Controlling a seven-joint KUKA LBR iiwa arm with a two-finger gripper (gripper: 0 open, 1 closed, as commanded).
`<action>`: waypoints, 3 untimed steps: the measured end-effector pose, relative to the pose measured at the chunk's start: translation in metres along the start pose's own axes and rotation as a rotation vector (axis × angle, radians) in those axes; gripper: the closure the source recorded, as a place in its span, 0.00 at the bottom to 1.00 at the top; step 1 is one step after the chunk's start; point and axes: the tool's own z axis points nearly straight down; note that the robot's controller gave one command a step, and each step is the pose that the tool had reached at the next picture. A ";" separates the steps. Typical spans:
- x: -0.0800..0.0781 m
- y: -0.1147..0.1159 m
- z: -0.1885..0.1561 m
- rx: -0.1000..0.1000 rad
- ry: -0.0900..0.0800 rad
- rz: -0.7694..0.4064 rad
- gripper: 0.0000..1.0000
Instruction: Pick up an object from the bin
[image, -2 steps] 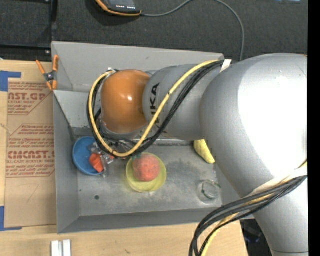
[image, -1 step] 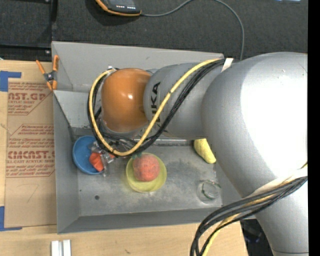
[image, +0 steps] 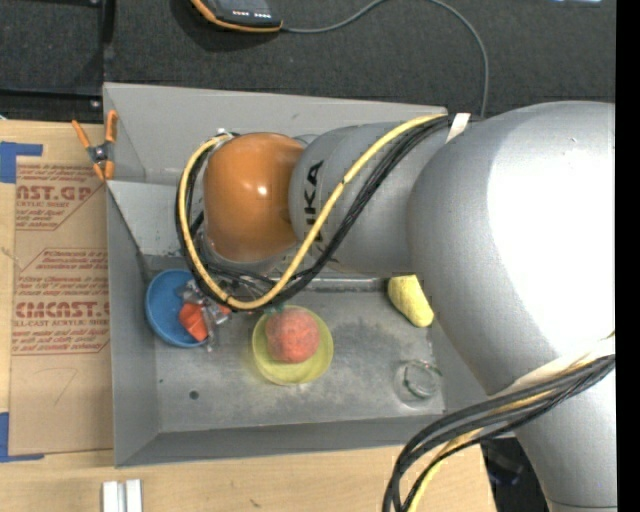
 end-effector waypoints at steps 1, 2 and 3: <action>0.000 0.000 -0.005 0.000 -0.001 0.000 1.00; 0.000 0.000 -0.008 0.000 -0.001 0.000 1.00; 0.001 0.000 -0.013 -0.001 0.002 0.000 1.00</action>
Offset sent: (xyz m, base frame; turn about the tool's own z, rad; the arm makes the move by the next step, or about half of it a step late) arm -0.0001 -0.0002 0.0027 0.0000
